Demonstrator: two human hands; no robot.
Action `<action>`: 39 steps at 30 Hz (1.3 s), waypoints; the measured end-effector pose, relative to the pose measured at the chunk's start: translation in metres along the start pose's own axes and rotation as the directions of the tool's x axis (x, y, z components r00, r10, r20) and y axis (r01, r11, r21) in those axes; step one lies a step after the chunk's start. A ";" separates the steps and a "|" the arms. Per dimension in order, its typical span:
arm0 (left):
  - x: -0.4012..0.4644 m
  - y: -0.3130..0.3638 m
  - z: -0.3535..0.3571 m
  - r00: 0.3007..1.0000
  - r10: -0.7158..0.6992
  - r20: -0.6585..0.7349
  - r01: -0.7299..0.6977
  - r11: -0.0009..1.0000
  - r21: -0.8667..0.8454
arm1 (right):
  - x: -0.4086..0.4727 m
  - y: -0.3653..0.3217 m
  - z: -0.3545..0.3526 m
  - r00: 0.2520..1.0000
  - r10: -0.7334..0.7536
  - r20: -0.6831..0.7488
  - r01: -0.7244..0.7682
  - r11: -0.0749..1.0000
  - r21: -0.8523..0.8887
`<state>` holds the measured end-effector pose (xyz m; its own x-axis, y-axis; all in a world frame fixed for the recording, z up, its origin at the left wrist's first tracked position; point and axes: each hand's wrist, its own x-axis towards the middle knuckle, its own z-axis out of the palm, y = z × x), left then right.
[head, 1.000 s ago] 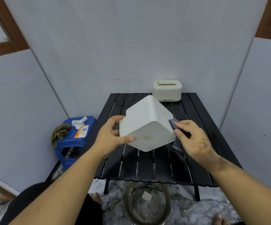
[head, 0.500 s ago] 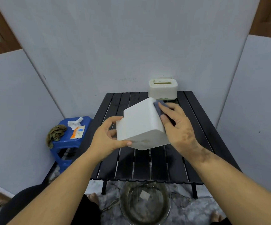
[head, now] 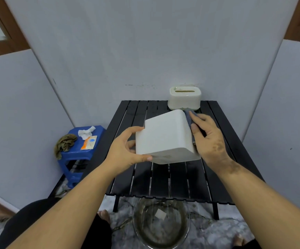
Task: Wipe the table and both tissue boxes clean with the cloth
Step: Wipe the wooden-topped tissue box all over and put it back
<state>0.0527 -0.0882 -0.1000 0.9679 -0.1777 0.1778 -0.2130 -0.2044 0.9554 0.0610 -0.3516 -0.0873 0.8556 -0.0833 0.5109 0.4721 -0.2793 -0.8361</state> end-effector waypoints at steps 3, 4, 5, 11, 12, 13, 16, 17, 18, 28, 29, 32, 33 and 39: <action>0.001 0.001 -0.001 1.000 0.001 0.003 -0.001 1.000 0.019 | -0.004 0.019 -0.003 0.991 0.120 -0.054 -0.122 0.992 -0.033; 0.000 0.001 -0.002 1.000 -0.002 0.003 0.002 1.000 0.016 | -0.003 0.017 -0.001 0.992 0.115 -0.049 -0.116 0.993 -0.033; -0.001 0.001 -0.003 1.000 -0.004 0.006 0.004 1.000 0.010 | -0.002 0.011 0.001 0.995 0.095 -0.034 -0.096 0.995 -0.030; -0.008 0.003 0.003 0.999 0.045 0.001 -0.045 0.996 0.080 | 0.006 -0.028 -0.003 0.986 -0.151 0.074 0.149 0.988 0.035; -0.009 0.004 0.006 0.998 0.067 -0.008 -0.066 0.992 0.106 | 0.006 -0.022 -0.006 0.994 -0.101 0.049 0.099 0.994 0.035; -0.011 0.005 0.008 0.995 0.099 -0.016 -0.096 0.986 0.137 | 0.005 -0.015 -0.009 1.000 -0.012 0.024 0.011 0.999 0.050; -0.018 0.004 0.015 0.970 0.244 -0.011 -0.231 0.932 0.278 | -0.003 -0.002 -0.011 0.980 0.197 0.021 -0.198 0.972 0.129; -0.020 0.003 0.017 0.957 0.289 0.000 -0.273 0.903 0.333 | -0.006 -0.001 -0.010 0.977 0.214 0.025 -0.215 0.962 0.171; -0.022 0.002 0.019 0.944 0.330 0.011 -0.308 0.867 0.391 | -0.009 -0.003 -0.011 0.975 0.217 0.036 -0.220 0.951 0.217; -0.034 -0.014 0.042 0.945 0.300 0.129 -0.318 0.758 0.569 | -0.023 0.014 -0.027 0.957 0.266 0.113 -0.287 0.834 0.471; -0.035 -0.016 0.043 0.939 0.319 0.129 -0.334 0.753 0.567 | -0.025 0.018 -0.028 0.955 0.272 0.119 -0.295 0.830 0.472; -0.038 -0.023 0.048 0.930 0.354 0.098 -0.342 0.741 0.578 | -0.026 0.028 -0.028 0.951 0.284 0.122 -0.308 0.834 0.459; -0.039 -0.025 0.050 0.928 0.364 0.083 -0.342 0.736 0.584 | -0.027 0.031 -0.028 0.952 0.278 0.127 -0.305 0.845 0.439; -0.049 -0.038 0.065 0.928 0.371 0.014 -0.291 0.704 0.648 | -0.029 0.042 -0.030 0.955 0.242 0.174 -0.287 0.905 0.315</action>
<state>0.0042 -0.1343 -0.1600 0.8178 -0.2541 0.5164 -0.5179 -0.7162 0.4677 0.0497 -0.3894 -0.1307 0.9679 0.0190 0.2507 0.2488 0.0725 -0.9658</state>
